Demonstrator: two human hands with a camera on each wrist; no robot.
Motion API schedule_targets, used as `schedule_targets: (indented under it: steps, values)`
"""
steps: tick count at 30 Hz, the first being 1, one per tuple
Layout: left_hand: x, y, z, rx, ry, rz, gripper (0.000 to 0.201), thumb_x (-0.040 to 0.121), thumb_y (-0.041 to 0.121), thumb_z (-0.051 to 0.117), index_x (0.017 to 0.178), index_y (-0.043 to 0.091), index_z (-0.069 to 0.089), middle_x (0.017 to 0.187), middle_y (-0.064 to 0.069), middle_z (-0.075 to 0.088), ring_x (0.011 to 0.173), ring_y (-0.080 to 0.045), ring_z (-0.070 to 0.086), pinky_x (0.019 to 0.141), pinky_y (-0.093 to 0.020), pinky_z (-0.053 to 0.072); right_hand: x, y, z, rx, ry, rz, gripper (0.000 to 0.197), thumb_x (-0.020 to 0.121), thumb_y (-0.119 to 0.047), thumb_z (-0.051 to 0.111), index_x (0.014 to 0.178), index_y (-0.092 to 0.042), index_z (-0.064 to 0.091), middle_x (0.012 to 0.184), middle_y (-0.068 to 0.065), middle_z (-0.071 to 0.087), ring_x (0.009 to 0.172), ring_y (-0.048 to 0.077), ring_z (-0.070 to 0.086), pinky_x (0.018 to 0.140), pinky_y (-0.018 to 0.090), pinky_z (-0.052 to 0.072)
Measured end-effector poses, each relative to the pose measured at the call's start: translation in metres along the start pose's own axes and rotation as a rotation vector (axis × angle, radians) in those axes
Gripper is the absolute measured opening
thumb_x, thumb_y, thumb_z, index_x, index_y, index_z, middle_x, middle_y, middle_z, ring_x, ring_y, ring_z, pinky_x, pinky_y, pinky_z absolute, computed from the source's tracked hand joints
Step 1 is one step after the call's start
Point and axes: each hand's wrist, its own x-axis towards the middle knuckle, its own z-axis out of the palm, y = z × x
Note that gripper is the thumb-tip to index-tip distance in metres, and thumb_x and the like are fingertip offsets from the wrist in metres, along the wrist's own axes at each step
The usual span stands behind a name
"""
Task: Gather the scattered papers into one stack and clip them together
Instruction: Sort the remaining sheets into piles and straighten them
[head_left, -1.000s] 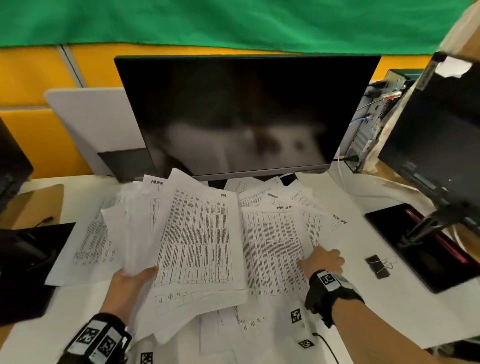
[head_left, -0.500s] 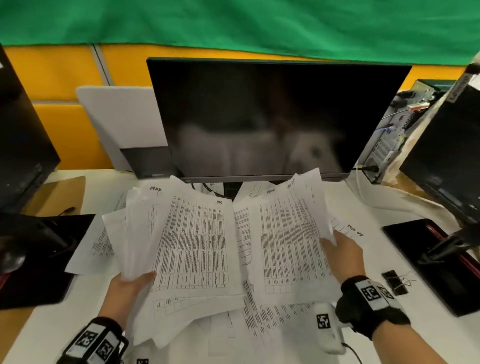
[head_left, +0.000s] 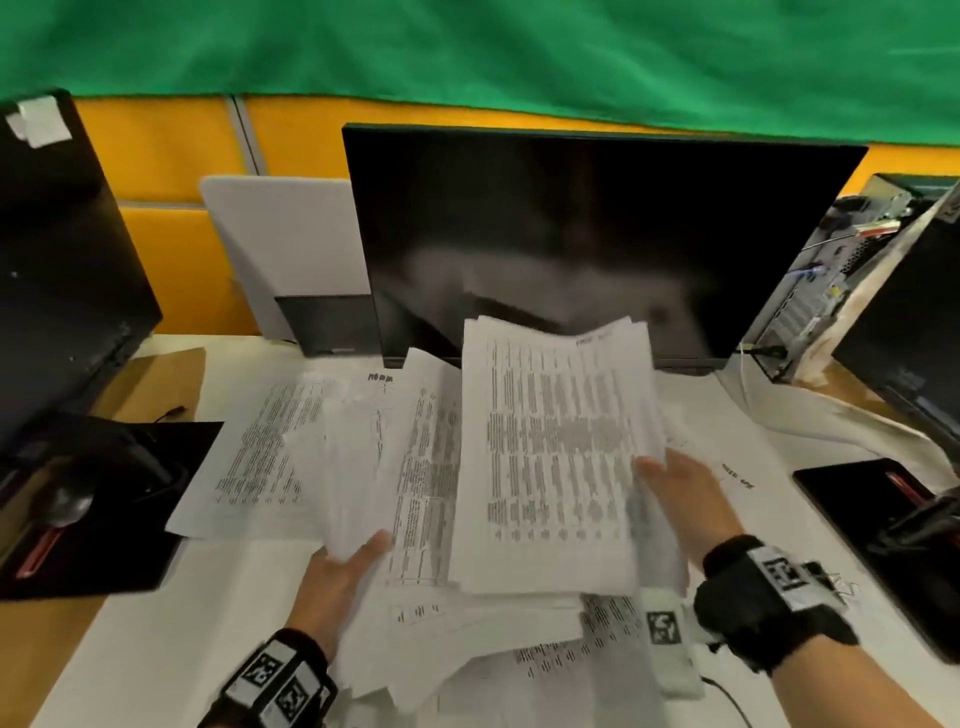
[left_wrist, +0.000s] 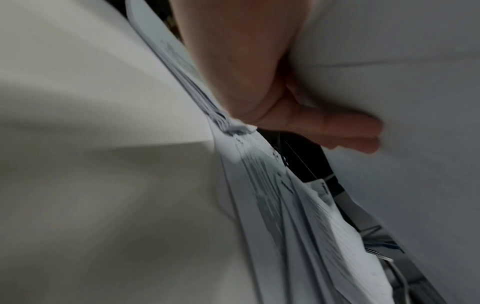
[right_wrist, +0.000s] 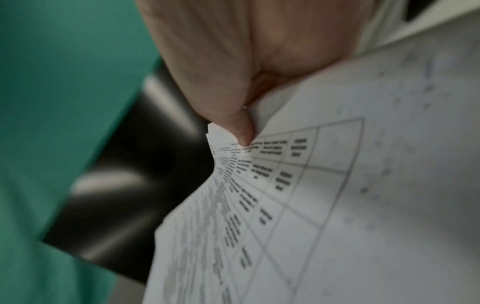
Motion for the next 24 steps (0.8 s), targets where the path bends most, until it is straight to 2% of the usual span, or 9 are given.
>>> schedule_targets:
  steps: [4, 5, 8, 11, 13, 17, 20, 22, 24]
  values:
    - [-0.021, 0.013, 0.014, -0.031, -0.064, -0.033, 0.052, 0.093, 0.026, 0.056, 0.129, -0.011, 0.049, 0.112, -0.008, 0.062, 0.120, -0.036, 0.053, 0.099, -0.035, 0.039, -0.001, 0.036, 0.034, 0.018, -0.143, 0.073, 0.031, 0.098, -0.021, 0.046, 0.127, -0.015, 0.055, 0.125, 0.002, 0.061, 0.117, 0.023, 0.056, 0.107, 0.043, 0.039]
    - [-0.023, 0.016, 0.017, -0.026, -0.058, -0.039, 0.047, 0.093, 0.022, 0.057, 0.124, -0.012, 0.053, 0.109, -0.013, 0.067, 0.116, -0.035, 0.057, 0.094, -0.034, 0.045, -0.003, 0.038, 0.038, 0.037, -0.173, 0.089, 0.031, 0.098, -0.018, 0.046, 0.127, -0.014, 0.056, 0.125, 0.005, 0.063, 0.118, 0.025, 0.057, 0.107, 0.044, 0.040]
    - [-0.014, 0.012, 0.018, -0.092, -0.117, 0.010, 0.020, 0.079, 0.020, 0.074, 0.097, 0.015, 0.067, 0.097, -0.003, 0.074, 0.088, -0.015, 0.072, 0.063, -0.017, 0.053, -0.008, 0.032, 0.041, 0.163, -0.259, 0.108, 0.028, 0.097, -0.015, 0.049, 0.122, -0.021, 0.059, 0.121, 0.002, 0.067, 0.113, 0.022, 0.062, 0.104, 0.043, 0.043]
    - [-0.008, 0.007, 0.022, -0.155, -0.235, 0.073, 0.080, 0.034, 0.045, 0.093, 0.103, 0.015, 0.068, 0.100, -0.005, 0.076, 0.088, -0.014, 0.073, 0.064, -0.018, 0.057, -0.015, 0.026, 0.034, 0.344, -0.389, 0.170, 0.029, 0.092, -0.017, 0.057, 0.121, -0.015, 0.061, 0.115, 0.007, 0.071, 0.106, 0.026, 0.067, 0.095, 0.043, 0.051]
    - [-0.008, 0.006, 0.029, -0.145, -0.329, 0.072, 0.095, 0.027, 0.047, 0.094, 0.111, 0.014, 0.065, 0.104, -0.003, 0.075, 0.095, -0.015, 0.072, 0.070, -0.021, 0.057, -0.020, 0.026, 0.027, 0.426, -0.469, 0.223, 0.028, 0.090, -0.016, 0.059, 0.117, -0.011, 0.063, 0.113, 0.014, 0.071, 0.102, 0.029, 0.069, 0.081, 0.038, 0.058]
    - [-0.012, 0.003, 0.048, -0.040, -0.433, 0.031, 0.085, 0.039, 0.044, 0.093, 0.114, 0.018, 0.063, 0.111, -0.002, 0.073, 0.103, -0.016, 0.069, 0.086, -0.028, 0.055, -0.021, 0.039, 0.011, 0.380, -0.518, 0.260, 0.041, 0.081, -0.006, 0.067, 0.121, -0.006, 0.060, 0.110, 0.015, 0.072, 0.099, 0.030, 0.070, 0.076, 0.036, 0.058]
    - [-0.014, 0.015, 0.065, 0.023, -0.467, 0.015, 0.043, 0.071, 0.028, 0.079, 0.111, 0.017, 0.065, 0.106, -0.003, 0.074, 0.097, -0.018, 0.071, 0.078, -0.028, 0.057, -0.012, 0.043, -0.009, 0.283, -0.440, 0.241, 0.049, 0.074, -0.006, 0.073, 0.121, -0.003, 0.059, 0.106, 0.014, 0.073, 0.094, 0.027, 0.072, 0.071, 0.033, 0.059]
    - [-0.007, 0.024, 0.074, 0.097, -0.371, 0.031, 0.014, 0.088, 0.019, 0.064, 0.102, 0.020, 0.067, 0.093, 0.000, 0.076, 0.084, -0.015, 0.072, 0.069, -0.025, 0.055, -0.007, 0.041, -0.029, 0.317, -0.358, 0.243, 0.044, 0.076, -0.002, 0.070, 0.119, -0.002, 0.060, 0.104, 0.019, 0.073, 0.091, 0.032, 0.072, 0.067, 0.037, 0.058]
    - [0.008, 0.026, 0.078, 0.284, -0.225, 0.049, 0.008, 0.091, 0.019, 0.059, 0.093, 0.020, 0.066, 0.093, 0.000, 0.071, 0.086, -0.015, 0.066, 0.076, -0.028, 0.051, -0.002, 0.043, -0.050, 0.322, -0.246, 0.220, 0.044, 0.074, -0.003, 0.070, 0.117, -0.002, 0.061, 0.101, 0.021, 0.073, 0.091, 0.037, 0.070, 0.070, 0.039, 0.056]
